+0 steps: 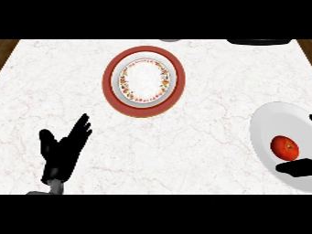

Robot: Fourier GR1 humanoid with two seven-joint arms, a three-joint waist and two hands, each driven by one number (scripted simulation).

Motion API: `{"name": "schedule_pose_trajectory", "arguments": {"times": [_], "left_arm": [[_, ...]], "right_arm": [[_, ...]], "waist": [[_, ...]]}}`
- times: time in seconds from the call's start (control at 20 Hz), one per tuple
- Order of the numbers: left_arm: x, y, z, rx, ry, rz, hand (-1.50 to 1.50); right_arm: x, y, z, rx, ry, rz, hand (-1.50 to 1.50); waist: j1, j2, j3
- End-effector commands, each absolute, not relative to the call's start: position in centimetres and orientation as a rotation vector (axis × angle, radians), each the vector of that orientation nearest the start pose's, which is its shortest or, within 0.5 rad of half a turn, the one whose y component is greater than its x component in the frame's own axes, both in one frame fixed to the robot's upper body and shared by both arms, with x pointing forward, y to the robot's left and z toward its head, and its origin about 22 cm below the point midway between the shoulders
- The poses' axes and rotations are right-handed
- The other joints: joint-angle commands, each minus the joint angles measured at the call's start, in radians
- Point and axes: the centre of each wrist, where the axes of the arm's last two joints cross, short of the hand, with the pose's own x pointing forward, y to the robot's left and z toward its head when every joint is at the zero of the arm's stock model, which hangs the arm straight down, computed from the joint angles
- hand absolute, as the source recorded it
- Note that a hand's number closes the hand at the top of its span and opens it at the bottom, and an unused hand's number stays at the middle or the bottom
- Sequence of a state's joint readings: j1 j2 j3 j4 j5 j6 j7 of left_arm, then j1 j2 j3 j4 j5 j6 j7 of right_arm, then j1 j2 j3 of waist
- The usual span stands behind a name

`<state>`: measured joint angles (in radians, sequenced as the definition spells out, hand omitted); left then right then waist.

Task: Pick the tomato from the plate and place it in the plate

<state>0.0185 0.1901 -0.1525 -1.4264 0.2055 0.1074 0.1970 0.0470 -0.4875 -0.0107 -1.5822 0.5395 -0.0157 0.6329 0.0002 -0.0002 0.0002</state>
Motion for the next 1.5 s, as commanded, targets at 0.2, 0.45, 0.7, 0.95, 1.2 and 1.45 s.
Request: {"name": "schedule_pose_trajectory", "arguments": {"times": [0.2, 0.45, 0.7, 0.95, 1.2, 1.45], "left_arm": [[21.2, 23.1, -4.3, 0.001, -1.181, -0.004, 0.00], [22.8, 22.5, -4.6, 0.029, -1.203, -0.010, 0.00], [22.9, 23.3, -3.2, -0.003, -1.181, -0.001, 0.00], [22.4, 23.6, -3.6, -0.005, -1.183, 0.002, 0.00], [23.7, 24.1, -3.9, 0.006, -1.174, -0.005, 0.00], [24.8, 21.5, -2.8, -0.079, -1.201, -0.116, 0.00]], "right_arm": [[24.2, -33.4, 2.3, -0.922, -0.793, 0.482, -1.50], [24.0, -33.8, -0.4, -0.881, -0.760, 0.626, 1.50], [25.3, -36.0, 0.8, -0.959, -0.775, 0.656, 1.50], [24.1, -34.4, 0.0, -1.015, -0.813, 0.655, 1.50], [25.9, -25.3, 1.5, -1.108, -1.156, 0.535, 1.50], [28.3, -12.1, 4.3, -0.921, -1.392, 0.638, 1.50]], "waist": [[0.001, 0.000, 0.000], [0.000, 0.000, 0.000], [0.000, 0.000, 0.000], [-0.001, -0.001, 0.000], [0.005, -0.003, -0.002], [0.178, 0.012, -0.010]]}}
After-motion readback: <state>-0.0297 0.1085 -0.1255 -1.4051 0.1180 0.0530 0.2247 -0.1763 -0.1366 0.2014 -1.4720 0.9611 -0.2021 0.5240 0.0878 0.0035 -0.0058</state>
